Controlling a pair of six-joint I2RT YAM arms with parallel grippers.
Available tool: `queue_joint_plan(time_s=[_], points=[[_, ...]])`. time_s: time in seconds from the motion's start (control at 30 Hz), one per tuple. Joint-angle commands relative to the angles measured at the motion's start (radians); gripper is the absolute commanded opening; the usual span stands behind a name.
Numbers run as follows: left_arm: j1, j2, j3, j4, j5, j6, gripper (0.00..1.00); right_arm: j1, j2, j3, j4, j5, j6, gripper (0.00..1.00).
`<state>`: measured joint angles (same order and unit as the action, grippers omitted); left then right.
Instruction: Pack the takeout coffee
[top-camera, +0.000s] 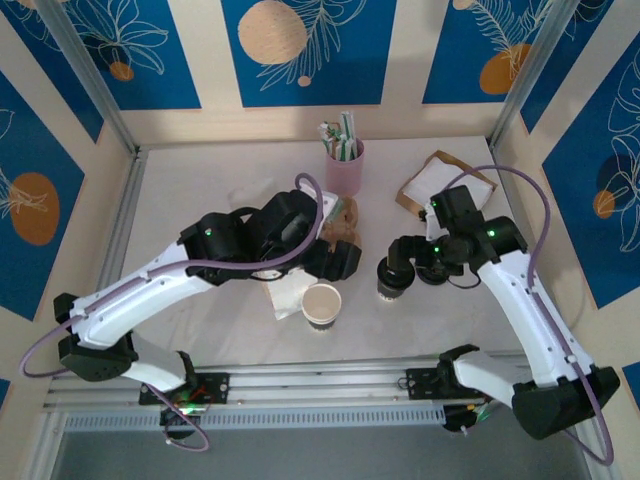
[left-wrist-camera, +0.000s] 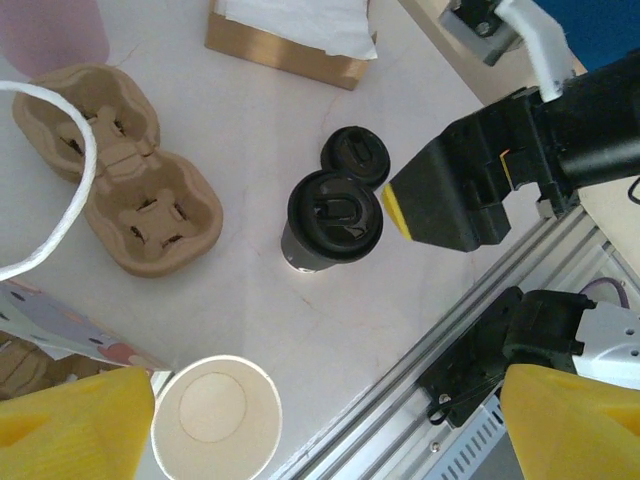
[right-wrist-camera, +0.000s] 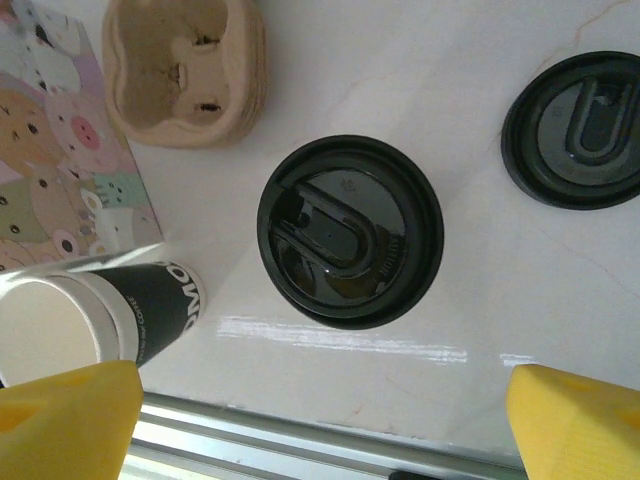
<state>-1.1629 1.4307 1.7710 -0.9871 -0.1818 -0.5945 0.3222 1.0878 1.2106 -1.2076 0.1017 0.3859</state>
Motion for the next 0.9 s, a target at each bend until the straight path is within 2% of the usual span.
queue_joint_plan(time_s=[0.0, 0.23, 0.43, 0.63, 0.87], points=[[-0.008, -0.054, -0.01, -0.037, -0.034, 0.023, 0.91, 0.023, 0.045, 0.01, -0.007, 0.004, -0.047, 0.94], [0.029, -0.119, -0.039, -0.058, -0.018, 0.101, 0.95, 0.035, 0.14, 0.05, -0.042, 0.023, -0.057, 0.94], [0.082, -0.198, -0.152, 0.01, 0.002, 0.142, 0.96, 0.048, 0.213, 0.1, -0.095, 0.048, -0.066, 0.94], [0.108, -0.326, -0.296, 0.038, -0.061, 0.106, 0.97, 0.07, 0.248, 0.103, -0.108, 0.093, -0.06, 0.94], [0.173, -0.395, -0.38, 0.011, -0.008, 0.047, 0.98, 0.111, 0.336, 0.165, -0.134, 0.111, -0.067, 0.94]])
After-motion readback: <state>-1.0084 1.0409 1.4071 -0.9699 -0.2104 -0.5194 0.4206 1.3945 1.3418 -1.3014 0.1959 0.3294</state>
